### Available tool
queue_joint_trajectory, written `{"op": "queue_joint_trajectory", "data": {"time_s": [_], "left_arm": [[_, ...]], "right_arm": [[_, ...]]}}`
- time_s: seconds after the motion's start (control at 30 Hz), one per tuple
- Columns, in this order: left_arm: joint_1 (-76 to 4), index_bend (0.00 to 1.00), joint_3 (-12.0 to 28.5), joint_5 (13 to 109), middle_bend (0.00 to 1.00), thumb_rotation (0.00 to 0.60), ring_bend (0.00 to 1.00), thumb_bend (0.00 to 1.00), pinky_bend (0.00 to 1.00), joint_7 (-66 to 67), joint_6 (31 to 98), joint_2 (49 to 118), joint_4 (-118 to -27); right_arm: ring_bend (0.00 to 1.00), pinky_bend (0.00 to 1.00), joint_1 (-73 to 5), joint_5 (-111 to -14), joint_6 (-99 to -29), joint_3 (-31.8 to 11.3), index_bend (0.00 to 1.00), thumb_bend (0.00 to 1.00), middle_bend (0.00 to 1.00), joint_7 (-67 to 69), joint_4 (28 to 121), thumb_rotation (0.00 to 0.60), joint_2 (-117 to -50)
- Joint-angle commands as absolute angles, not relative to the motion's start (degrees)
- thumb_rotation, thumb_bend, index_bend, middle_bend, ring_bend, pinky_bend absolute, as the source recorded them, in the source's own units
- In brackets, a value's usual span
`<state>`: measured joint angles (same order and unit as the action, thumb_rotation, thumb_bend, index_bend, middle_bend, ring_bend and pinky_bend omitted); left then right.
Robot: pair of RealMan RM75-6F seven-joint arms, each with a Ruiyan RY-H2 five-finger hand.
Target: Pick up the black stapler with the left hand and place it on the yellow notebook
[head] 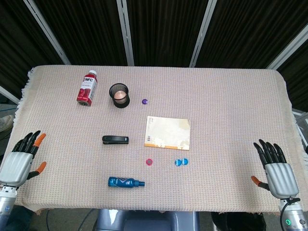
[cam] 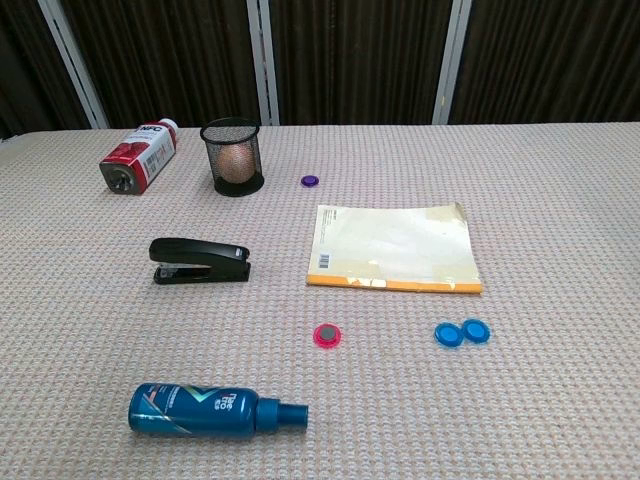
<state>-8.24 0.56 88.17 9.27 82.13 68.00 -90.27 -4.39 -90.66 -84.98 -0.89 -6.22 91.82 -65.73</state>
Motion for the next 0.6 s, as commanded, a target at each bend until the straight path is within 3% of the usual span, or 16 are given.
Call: {"op": "queue_joint_trajectory", "data": {"time_s": [0.03, 0.4, 0.6], "left_arm": [[-8.19, 0.02, 0.38, 88.46, 0.0, 0.6, 0.0, 0.31, 0.15, 9.42, 82.18, 67.97, -90.56], [-10.17, 0.03, 0.87, 87.82, 0.01, 0.6, 0.02, 0.31, 0.18, 10.27, 78.95, 69.8, -89.69], [-15.02, 0.07, 5.38, 86.01, 0.11, 0.6, 0.08, 0.32, 0.21, 14.36, 76.13, 77.3, -81.52]], "right_arm": [[0.0, 0.0, -4.37, -90.71, -84.98, -0.82, 0.0, 0.08, 0.0, -6.23, 91.77, 0.6, -65.66], [0.0, 0.0, -4.26, -90.11, -85.0, -1.1, 0.0, 0.08, 0.0, -5.41, 92.32, 0.6, -64.9], [0.0, 0.0, -4.49, -89.67, -84.21, -1.06, 0.0, 0.08, 0.0, -6.37, 92.3, 0.6, -65.3]]}}
